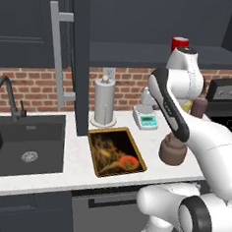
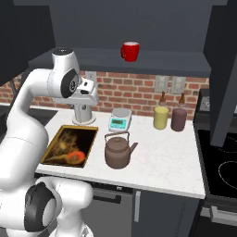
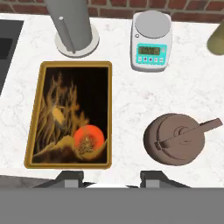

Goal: Pick the kettle from the counter and place it on the tray. Then pick the mug from the cabinet and place it on the tray. Then close the cabinet doors.

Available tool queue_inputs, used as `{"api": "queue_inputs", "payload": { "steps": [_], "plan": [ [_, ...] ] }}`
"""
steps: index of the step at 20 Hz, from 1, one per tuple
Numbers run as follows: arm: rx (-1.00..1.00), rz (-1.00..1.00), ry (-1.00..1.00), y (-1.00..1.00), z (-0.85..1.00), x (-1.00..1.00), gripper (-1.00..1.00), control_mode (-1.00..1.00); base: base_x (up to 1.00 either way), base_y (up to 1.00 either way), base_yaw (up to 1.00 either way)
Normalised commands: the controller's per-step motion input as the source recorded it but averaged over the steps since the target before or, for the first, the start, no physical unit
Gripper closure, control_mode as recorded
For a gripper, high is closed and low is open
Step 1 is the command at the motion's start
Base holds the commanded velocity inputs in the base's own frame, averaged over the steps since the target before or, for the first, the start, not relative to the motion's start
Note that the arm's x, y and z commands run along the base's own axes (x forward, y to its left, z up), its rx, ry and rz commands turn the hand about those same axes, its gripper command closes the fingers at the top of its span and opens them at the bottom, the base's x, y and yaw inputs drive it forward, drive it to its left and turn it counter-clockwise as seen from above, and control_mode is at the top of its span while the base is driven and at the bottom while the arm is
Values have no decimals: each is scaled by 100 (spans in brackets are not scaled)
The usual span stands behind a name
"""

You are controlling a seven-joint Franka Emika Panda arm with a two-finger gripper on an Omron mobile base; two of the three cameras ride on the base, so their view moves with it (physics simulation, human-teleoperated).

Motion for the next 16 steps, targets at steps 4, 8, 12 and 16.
{"api": "queue_inputs", "payload": {
  "steps": [4, 8, 12, 16],
  "plan": [
    [-1, 0, 0, -7, -6, -13, -100, -100, 0, 0, 0],
    [0, -4, 0, -35, -21, -32, -100, -100, 0, 0, 0],
    [0, -23, 0, -45, -22, -23, -100, -100, 0, 0, 0],
    [0, -23, 0, -42, -17, -13, -100, -100, 0, 0, 0]
  ]
}}
